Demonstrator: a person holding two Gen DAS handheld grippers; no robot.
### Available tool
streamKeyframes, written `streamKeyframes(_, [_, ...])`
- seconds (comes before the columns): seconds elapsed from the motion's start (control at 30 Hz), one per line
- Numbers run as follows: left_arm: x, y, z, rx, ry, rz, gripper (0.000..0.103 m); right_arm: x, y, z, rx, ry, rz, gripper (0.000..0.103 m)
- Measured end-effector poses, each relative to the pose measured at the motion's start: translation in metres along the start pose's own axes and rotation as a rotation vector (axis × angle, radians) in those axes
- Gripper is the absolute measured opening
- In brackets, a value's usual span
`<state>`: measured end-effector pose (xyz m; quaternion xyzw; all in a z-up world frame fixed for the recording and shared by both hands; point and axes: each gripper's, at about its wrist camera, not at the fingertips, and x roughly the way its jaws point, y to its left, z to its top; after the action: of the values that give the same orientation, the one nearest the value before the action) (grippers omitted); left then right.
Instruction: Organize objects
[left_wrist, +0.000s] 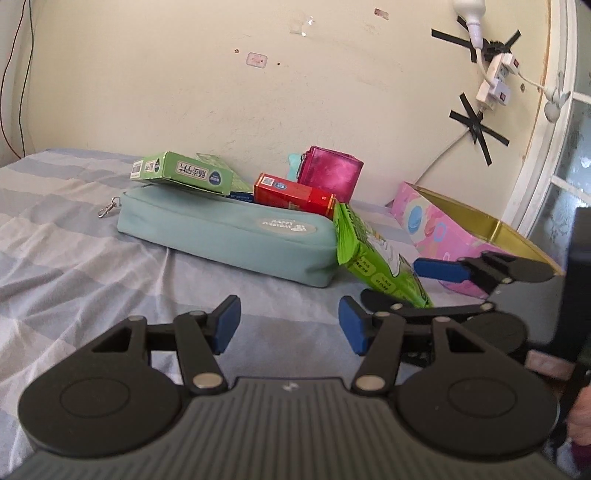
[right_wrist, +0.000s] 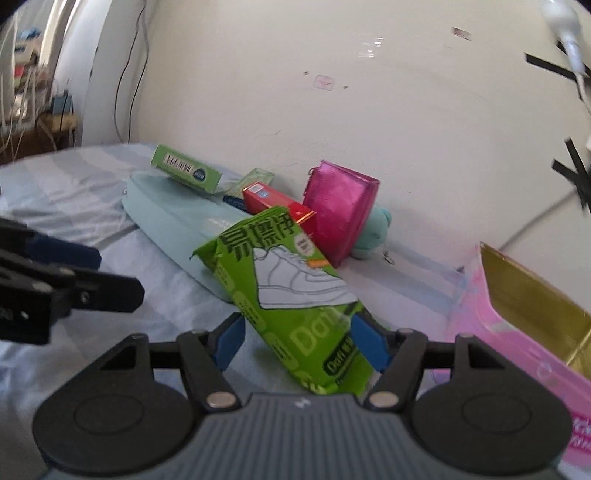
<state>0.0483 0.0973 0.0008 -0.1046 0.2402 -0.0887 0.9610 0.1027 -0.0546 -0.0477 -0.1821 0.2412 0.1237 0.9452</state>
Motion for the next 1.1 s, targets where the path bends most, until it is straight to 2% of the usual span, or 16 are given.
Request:
streamKeyframes(0.07, [0.001, 0.003, 0.001, -0.019, 0.003, -0.008, 0.061, 0.003, 0.001, 0.001, -0.016, -0.003, -0.009, 0.06])
streamKeyframes(0.13, [0.001, 0.006, 0.001, -0.036, 0.006, -0.017, 0.061, 0.006, 0.002, 0.001, -0.041, -0.002, -0.03, 0.048])
streamKeyframes(0.2, [0.002, 0.009, 0.002, -0.05, 0.008, -0.023, 0.061, 0.003, 0.001, 0.0, -0.05, -0.005, -0.04, 0.044])
streamKeyframes(0.37, [0.003, 0.013, 0.003, -0.069, 0.011, -0.032, 0.061, -0.017, 0.005, -0.01, -0.084, -0.008, -0.027, 0.042])
streamKeyframes(0.57, [0.004, 0.023, 0.004, -0.126, 0.023, -0.056, 0.065, -0.063, 0.024, -0.038, -0.206, -0.023, 0.011, 0.042])
streamKeyframes(0.7, [0.007, 0.032, 0.005, -0.18, 0.043, -0.069, 0.065, -0.09, 0.038, -0.051, -0.268, -0.031, 0.04, 0.044])
streamKeyframes(0.77, [0.008, 0.034, 0.005, -0.197, 0.052, -0.07, 0.065, -0.098, 0.041, -0.055, -0.284, -0.043, 0.055, 0.051])
streamKeyframes(0.83, [0.008, 0.034, 0.005, -0.201, 0.054, -0.065, 0.065, -0.103, 0.041, -0.057, -0.287, -0.059, 0.042, 0.068])
streamKeyframes(1.0, [0.006, 0.031, 0.004, -0.179, 0.05, -0.045, 0.065, -0.113, 0.026, -0.056, -0.205, -0.052, 0.132, 0.07])
streamKeyframes(1.1, [0.006, 0.03, 0.004, -0.173, 0.053, -0.039, 0.065, -0.12, 0.008, -0.054, -0.088, -0.057, 0.206, 0.07])
